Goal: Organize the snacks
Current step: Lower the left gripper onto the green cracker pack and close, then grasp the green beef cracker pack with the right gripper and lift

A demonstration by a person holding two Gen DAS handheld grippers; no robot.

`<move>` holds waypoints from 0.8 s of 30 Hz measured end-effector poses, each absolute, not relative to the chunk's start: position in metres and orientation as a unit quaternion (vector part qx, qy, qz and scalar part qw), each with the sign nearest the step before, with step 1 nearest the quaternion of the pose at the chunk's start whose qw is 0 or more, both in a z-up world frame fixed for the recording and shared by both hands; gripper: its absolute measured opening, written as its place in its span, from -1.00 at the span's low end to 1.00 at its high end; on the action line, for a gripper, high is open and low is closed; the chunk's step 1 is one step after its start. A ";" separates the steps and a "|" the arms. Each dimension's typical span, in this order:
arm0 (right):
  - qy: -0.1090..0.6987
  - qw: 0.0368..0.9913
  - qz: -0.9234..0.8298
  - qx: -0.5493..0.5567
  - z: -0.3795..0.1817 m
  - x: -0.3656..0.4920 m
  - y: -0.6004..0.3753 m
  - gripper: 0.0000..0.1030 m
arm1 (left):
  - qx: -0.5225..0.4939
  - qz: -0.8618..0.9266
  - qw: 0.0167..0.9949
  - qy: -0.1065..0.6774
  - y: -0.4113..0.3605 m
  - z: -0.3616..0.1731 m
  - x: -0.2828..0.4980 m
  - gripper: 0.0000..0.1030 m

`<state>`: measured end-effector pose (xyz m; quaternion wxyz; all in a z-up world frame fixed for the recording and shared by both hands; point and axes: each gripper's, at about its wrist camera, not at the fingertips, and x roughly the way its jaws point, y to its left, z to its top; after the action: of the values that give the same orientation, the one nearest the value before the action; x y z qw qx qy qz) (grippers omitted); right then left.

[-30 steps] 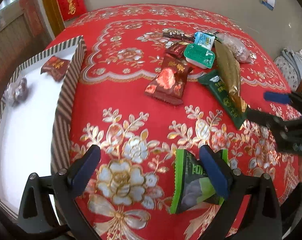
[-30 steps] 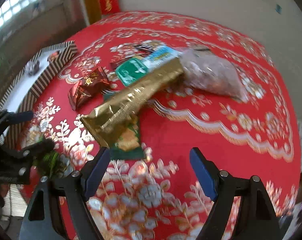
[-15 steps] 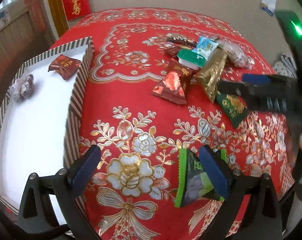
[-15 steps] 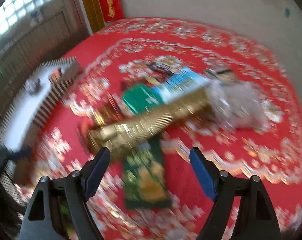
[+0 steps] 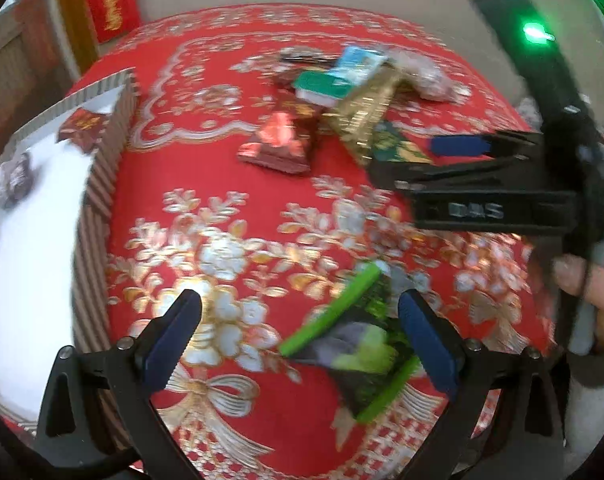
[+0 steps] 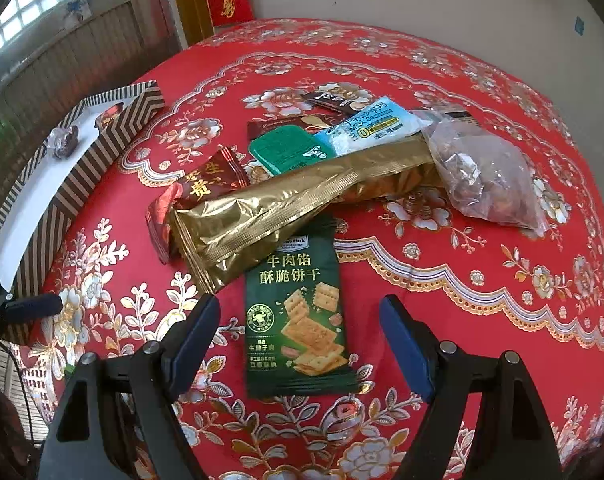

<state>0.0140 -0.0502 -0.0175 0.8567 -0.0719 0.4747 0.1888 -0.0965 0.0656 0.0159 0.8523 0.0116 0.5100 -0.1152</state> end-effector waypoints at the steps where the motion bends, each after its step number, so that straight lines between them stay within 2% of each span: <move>1: 0.475 0.857 0.189 -0.070 -0.017 0.014 -0.051 0.59 | 0.022 -0.129 0.851 0.508 0.063 0.016 -0.098 0.91; 10: 0.475 0.855 0.201 -0.053 -0.015 0.005 -0.057 0.59 | 0.081 -0.202 0.849 0.482 0.060 0.032 -0.106 0.91; 19: 0.477 0.854 0.203 -0.048 -0.015 0.007 -0.058 0.59 | -0.021 -0.162 0.828 0.536 0.069 0.011 -0.106 0.91; 24: 0.470 0.858 0.197 -0.060 -0.015 0.008 -0.055 0.59 | -0.005 -0.137 0.839 0.527 0.051 0.010 -0.107 0.95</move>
<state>0.0079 -0.0548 -0.0149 0.8582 -0.0605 0.4701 0.1970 -0.1073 0.0514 0.0096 0.8386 -0.0055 0.5272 -0.1370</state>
